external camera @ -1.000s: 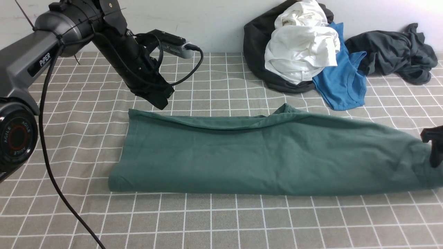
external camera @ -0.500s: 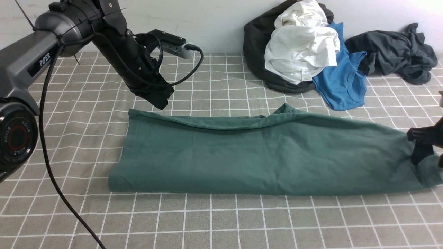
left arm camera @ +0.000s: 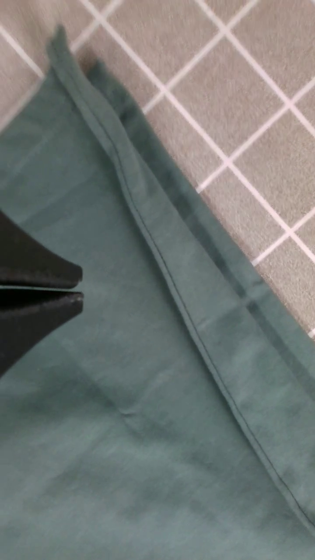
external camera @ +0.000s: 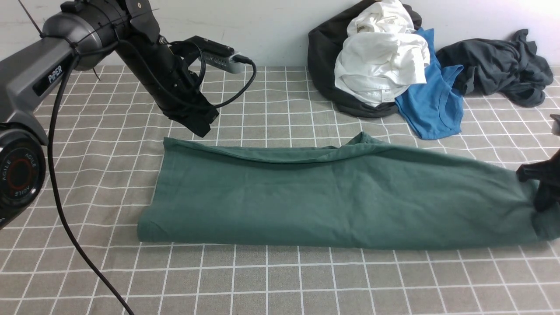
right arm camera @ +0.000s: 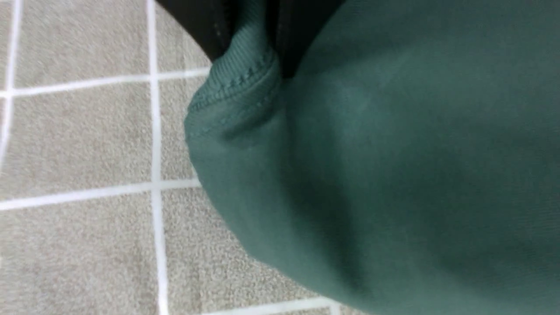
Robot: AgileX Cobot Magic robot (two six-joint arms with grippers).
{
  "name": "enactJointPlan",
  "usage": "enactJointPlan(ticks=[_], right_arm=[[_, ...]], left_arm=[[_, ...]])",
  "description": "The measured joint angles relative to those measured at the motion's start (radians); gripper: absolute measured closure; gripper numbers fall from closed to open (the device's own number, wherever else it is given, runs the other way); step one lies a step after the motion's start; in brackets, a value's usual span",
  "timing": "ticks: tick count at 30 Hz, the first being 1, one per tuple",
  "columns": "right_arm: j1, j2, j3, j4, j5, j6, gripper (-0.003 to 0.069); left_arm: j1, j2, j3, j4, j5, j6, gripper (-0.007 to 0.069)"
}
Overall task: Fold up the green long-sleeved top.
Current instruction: Use the right arm to clamp the right edge of the fabric, then use the right arm to drag the right edge of the fabric to the left and folds it over the left edge
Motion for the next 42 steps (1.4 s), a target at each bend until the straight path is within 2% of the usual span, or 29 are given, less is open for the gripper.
enactJointPlan(ticks=[5, 9, 11, 16, 17, 18, 19, 22, 26, 33, 35, 38, 40, 42], right_arm=[[0.017, -0.158, -0.057, -0.062, 0.072, 0.009, 0.0597], [0.078, -0.233, -0.176, -0.094, 0.141, 0.011, 0.0597], [0.201, -0.249, -0.304, -0.094, 0.201, -0.007, 0.0597], [0.465, -0.182, -0.484, -0.062, 0.226, -0.034, 0.0597], [0.546, -0.137, -0.528, -0.054, 0.228, -0.034, 0.0597], [0.546, -0.137, -0.536, -0.054, 0.228, -0.034, 0.0597], [0.622, -0.082, -0.586, -0.054, 0.230, -0.029, 0.0597], [0.766, 0.063, -0.706, -0.046, 0.228, 0.003, 0.0597], [0.890, 0.252, -0.874, -0.044, 0.200, 0.067, 0.0597], [0.987, 0.440, -1.041, 0.034, 0.125, 0.112, 0.0597], [0.999, 0.470, -1.050, 0.066, 0.106, 0.109, 0.0580], [1.000, 0.487, -1.053, 0.111, 0.101, 0.088, 0.0505], [0.997, 0.485, -1.070, 0.133, 0.133, 0.077, 0.0376], [0.993, 0.478, -1.093, 0.127, 0.183, 0.074, 0.0293]], left_arm=[[0.000, -0.146, 0.000, 0.092, 0.002, -0.031, 0.0632], [0.000, -0.279, -0.001, 0.128, 0.006, -0.060, 0.0632], [0.000, -0.386, -0.003, 0.131, 0.013, -0.079, 0.0632], [0.000, -0.526, -0.009, 0.135, 0.028, -0.092, 0.0632], [0.000, -0.556, -0.009, 0.142, 0.029, -0.099, 0.0632], [0.000, -0.561, -0.009, 0.145, 0.030, -0.099, 0.0632], [0.000, -0.588, -0.009, 0.155, 0.031, -0.107, 0.0632], [0.000, -0.659, 0.002, 0.178, 0.031, -0.129, 0.0632], [0.000, -0.755, 0.075, 0.224, 0.035, -0.136, 0.0632], [0.000, -0.873, 0.235, 0.318, 0.042, -0.142, 0.0632], [0.000, -0.905, 0.277, 0.340, 0.049, -0.148, 0.0632], [0.000, -0.933, 0.308, 0.348, 0.053, -0.160, 0.0632], [0.000, -0.943, 0.313, 0.348, 0.053, -0.176, 0.0632], [0.000, -0.943, 0.314, 0.348, 0.053, -0.185, 0.0632]])
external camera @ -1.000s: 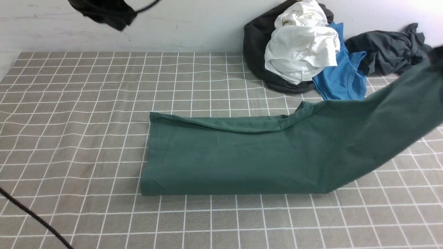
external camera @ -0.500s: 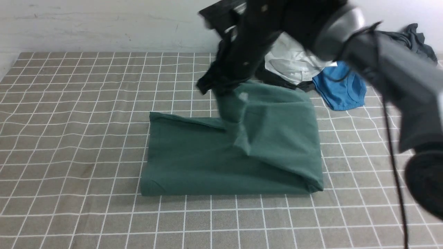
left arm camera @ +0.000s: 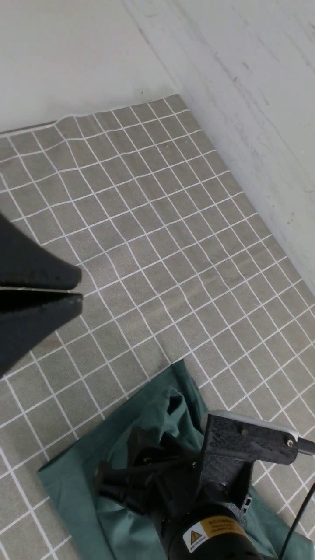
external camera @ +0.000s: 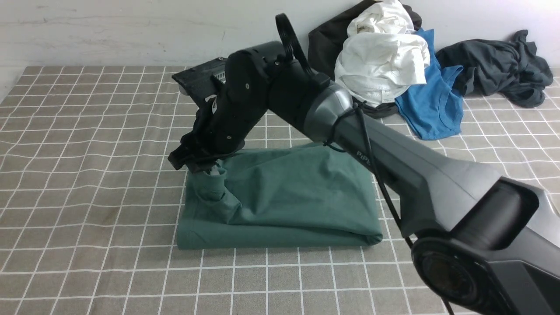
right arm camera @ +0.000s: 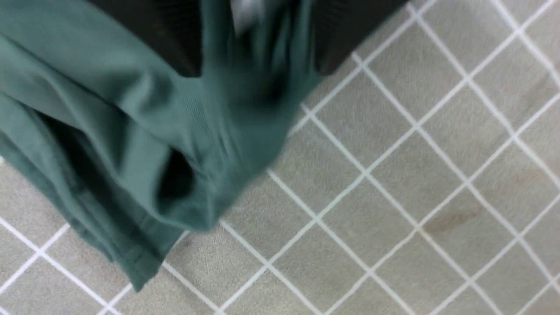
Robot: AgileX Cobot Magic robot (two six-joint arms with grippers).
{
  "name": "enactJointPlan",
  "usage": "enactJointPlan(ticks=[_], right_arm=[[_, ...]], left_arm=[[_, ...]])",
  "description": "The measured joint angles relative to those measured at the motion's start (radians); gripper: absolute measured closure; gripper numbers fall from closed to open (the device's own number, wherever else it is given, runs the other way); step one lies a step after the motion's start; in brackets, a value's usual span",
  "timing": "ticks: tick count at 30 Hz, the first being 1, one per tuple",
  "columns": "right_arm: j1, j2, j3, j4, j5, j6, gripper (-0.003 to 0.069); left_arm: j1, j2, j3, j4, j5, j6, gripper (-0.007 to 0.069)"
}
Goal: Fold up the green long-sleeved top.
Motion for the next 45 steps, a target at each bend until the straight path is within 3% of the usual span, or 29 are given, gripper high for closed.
enactJointPlan(ticks=[4, 11, 15, 19, 26, 30, 38, 45], right_arm=[[-0.023, -0.029, -0.017, -0.091, 0.045, 0.027, 0.0145], [-0.068, -0.047, 0.022, -0.140, 0.046, 0.081, 0.0132], [-0.069, -0.113, 0.116, -0.109, 0.050, 0.045, 0.0181], [-0.068, -0.325, 0.295, -0.122, 0.052, -0.013, 0.0282], [-0.128, -0.811, 0.792, -0.141, 0.043, -0.050, 0.0524], [-0.162, -1.026, 1.034, -0.139, -0.066, -0.050, 0.0599], [-0.168, -1.467, 1.506, -0.125, -0.453, -0.053, 0.0659], [-0.168, -1.765, 1.738, -0.126, -0.650, -0.056, 0.0664]], left_arm=[[0.000, 0.002, 0.004, -0.007, 0.000, -0.009, 0.0632], [0.000, 0.001, 0.004, -0.060, 0.000, -0.012, 0.0632], [0.000, -0.040, 0.052, -0.068, -0.004, -0.045, 0.0632], [0.000, -0.157, 0.232, -0.068, -0.035, -0.071, 0.0632], [0.000, -0.554, 0.786, -0.065, -0.255, -0.145, 0.0632], [0.000, -0.743, 1.022, -0.065, -0.341, -0.211, 0.0632], [0.000, -1.061, 1.337, -0.065, -0.488, -0.273, 0.0631], [0.000, -1.220, 1.384, -0.068, -0.539, -0.277, 0.0631]])
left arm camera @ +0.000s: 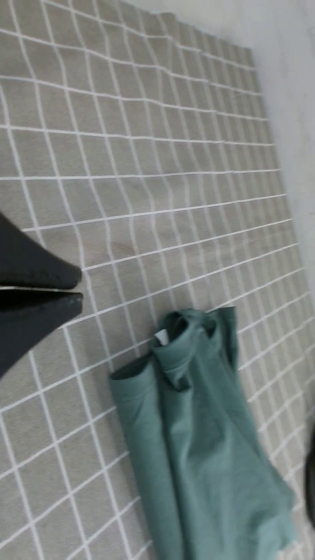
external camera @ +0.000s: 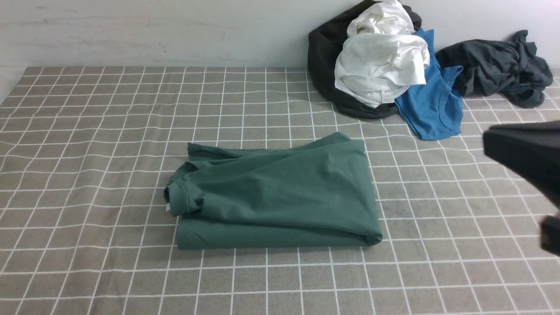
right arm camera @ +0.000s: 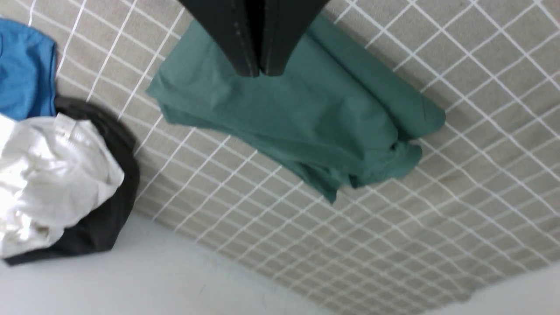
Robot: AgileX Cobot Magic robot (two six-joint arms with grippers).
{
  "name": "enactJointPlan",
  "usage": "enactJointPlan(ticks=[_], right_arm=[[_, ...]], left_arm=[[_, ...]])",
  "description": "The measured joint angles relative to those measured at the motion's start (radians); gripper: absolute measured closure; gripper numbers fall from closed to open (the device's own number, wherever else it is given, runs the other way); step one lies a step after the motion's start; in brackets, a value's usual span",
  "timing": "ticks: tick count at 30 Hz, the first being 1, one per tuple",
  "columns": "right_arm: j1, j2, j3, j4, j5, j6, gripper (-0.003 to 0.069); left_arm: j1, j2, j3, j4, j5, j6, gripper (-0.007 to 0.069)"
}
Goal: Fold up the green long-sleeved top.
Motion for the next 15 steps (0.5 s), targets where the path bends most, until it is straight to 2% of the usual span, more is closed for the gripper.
enactJointPlan(ticks=[5, 15], right_arm=[[0.000, -0.149, 0.086, 0.000, -0.040, 0.000, 0.0665], [0.000, -0.171, 0.088, 0.000, -0.041, 0.000, 0.0665]], left_arm=[[0.000, -0.027, 0.000, -0.003, -0.007, 0.000, 0.0631], [0.000, -0.028, 0.000, -0.003, -0.007, 0.000, 0.0631]])
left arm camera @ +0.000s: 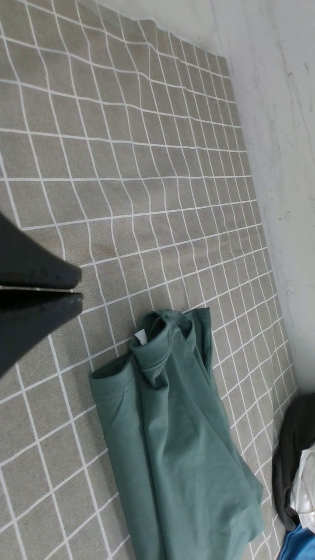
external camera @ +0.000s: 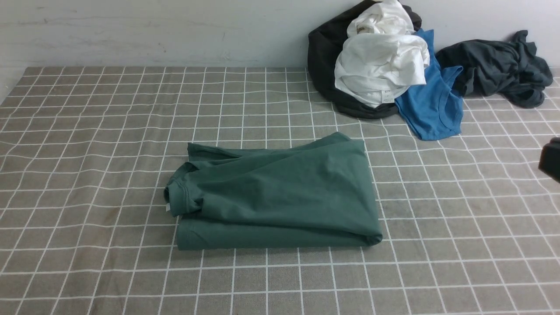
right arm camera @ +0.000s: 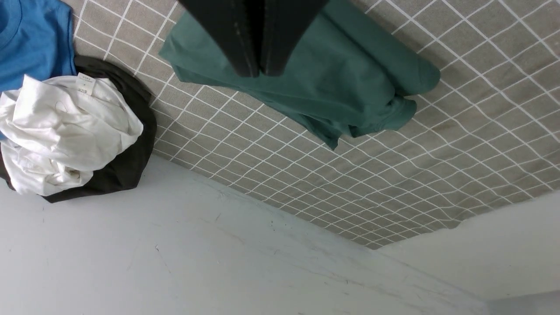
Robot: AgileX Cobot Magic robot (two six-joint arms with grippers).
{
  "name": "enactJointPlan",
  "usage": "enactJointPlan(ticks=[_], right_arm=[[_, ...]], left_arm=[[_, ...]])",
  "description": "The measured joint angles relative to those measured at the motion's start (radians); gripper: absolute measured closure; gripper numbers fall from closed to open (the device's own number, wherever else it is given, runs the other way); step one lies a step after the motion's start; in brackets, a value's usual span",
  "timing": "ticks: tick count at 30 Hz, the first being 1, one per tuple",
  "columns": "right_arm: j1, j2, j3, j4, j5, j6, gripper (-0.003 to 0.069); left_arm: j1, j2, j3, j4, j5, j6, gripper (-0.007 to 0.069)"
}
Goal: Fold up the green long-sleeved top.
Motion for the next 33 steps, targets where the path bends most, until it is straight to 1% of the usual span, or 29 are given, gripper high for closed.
enactJointPlan(ticks=[9, 13, 16, 18, 19, 20, 21, 22, 23, 27, 30, 31, 33], right_arm=[[0.000, 0.000, 0.000, -0.002, 0.001, 0.000, 0.0665], [0.000, -0.003, 0.012, 0.026, -0.009, 0.000, 0.0665], [-0.009, -0.036, 0.070, 0.051, -0.044, 0.000, 0.0665], [-0.046, -0.089, 0.138, 0.063, -0.093, 0.012, 0.0665], [-0.090, -0.138, 0.187, 0.070, -0.124, 0.026, 0.0665], [-0.113, -0.160, 0.223, 0.073, -0.145, 0.040, 0.0665], [-0.176, -0.213, 0.287, 0.074, -0.173, 0.067, 0.0665], [-0.185, -0.221, 0.287, 0.074, -0.173, 0.072, 0.0665], [-0.256, -0.275, 0.360, 0.066, -0.198, 0.112, 0.0665], [-0.449, -0.429, 0.526, -0.014, -0.218, 0.242, 0.0665], [-0.548, -0.527, 0.630, -0.069, -0.220, 0.326, 0.0665], [-0.554, -0.539, 0.637, -0.072, -0.221, 0.330, 0.0665], [-0.612, -0.576, 0.730, -0.087, -0.223, 0.363, 0.0665]], left_arm=[[0.000, 0.000, 0.000, 0.000, 0.000, -0.001, 0.0631], [0.000, 0.000, 0.000, 0.000, 0.000, -0.001, 0.0631], [0.000, 0.000, 0.000, -0.001, 0.000, -0.001, 0.0631], [0.000, 0.000, 0.000, -0.001, 0.000, -0.001, 0.0631], [0.000, 0.000, 0.000, -0.001, 0.000, -0.001, 0.0631], [0.000, 0.000, 0.000, -0.001, 0.000, -0.001, 0.0631], [0.000, 0.000, 0.000, -0.001, 0.000, -0.001, 0.0631], [0.000, 0.000, 0.000, -0.001, 0.000, -0.001, 0.0631], [0.000, 0.000, 0.000, -0.001, 0.000, -0.001, 0.0631], [0.000, 0.000, 0.000, -0.001, 0.000, -0.001, 0.0631], [0.000, 0.000, 0.000, -0.001, 0.000, -0.001, 0.0631], [0.000, 0.000, 0.000, -0.001, 0.000, -0.001, 0.0631], [0.000, -0.001, 0.000, -0.001, 0.000, -0.001, 0.0631]])
